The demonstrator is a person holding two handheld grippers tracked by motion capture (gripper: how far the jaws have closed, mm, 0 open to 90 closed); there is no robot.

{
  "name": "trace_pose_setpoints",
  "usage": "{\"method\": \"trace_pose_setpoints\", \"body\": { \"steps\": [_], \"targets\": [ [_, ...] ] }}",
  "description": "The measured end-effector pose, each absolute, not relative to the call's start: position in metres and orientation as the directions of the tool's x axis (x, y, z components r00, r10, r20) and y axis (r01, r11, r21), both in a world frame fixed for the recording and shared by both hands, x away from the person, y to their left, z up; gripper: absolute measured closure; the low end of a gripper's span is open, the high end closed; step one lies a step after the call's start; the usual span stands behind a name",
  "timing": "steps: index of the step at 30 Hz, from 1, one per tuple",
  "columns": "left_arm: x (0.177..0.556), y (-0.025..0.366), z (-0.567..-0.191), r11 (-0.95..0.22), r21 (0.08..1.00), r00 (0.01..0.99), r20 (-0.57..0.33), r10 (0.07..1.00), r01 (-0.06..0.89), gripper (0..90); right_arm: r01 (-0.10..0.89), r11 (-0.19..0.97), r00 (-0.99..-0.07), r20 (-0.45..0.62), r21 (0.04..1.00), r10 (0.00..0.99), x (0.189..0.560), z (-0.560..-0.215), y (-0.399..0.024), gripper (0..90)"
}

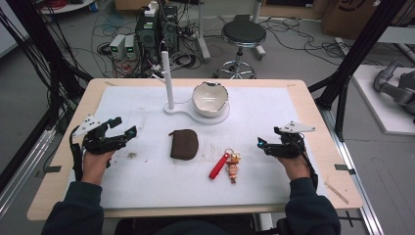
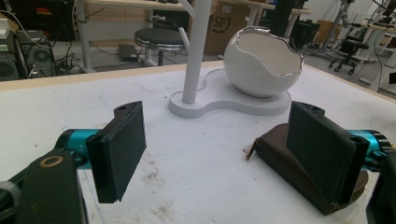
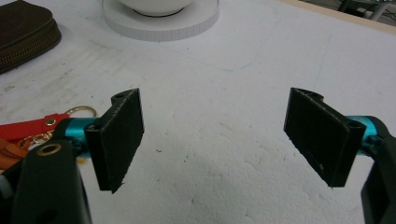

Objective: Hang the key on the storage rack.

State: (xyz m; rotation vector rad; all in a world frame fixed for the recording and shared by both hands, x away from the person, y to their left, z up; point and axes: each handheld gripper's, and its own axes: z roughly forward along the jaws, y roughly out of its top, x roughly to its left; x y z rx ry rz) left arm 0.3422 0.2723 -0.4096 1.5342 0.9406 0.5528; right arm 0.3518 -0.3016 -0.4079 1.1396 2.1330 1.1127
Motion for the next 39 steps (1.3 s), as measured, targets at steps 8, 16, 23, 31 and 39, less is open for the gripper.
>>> {"method": "trace_pose_setpoints", "body": {
  "steps": [8, 16, 23, 31, 39],
  "targets": [
    [0.343, 0.271, -0.412, 0.007, 0.964, 0.562, -0.16, 0.812, 0.265, 20.3, 0.454, 0.311, -0.547, -0.014, 0.835, 0.837, 0.355, -0.408, -0.297, 20.2],
    [0.344, 0.276, -0.414, 0.03, 0.96, 0.548, -0.184, 0.816, 0.278, 20.6, 0.453, 0.335, -0.608, 0.011, 0.826, 0.794, 0.347, -0.408, -0.278, 20.2],
    [0.342, 0.278, -0.417, 0.032, 0.957, 0.548, -0.192, 0.814, 0.287, 21.5, 0.461, 0.408, -0.694, 0.034, 0.788, 0.719, 0.34, -0.413, -0.246, 20.5],
    [0.342, 0.283, -0.42, 0.041, 0.953, 0.528, -0.201, 0.825, 0.299, 22.2, 0.499, 0.526, -0.763, 0.061, 0.688, 0.643, 0.331, -0.434, -0.212, 22.9],
    [0.341, 0.281, -0.42, 0.03, 0.953, 0.531, -0.194, 0.825, 0.303, 22.7, 0.507, 0.574, -0.782, 0.063, 0.643, 0.619, 0.331, -0.437, -0.206, 35.8]
  ]
}}
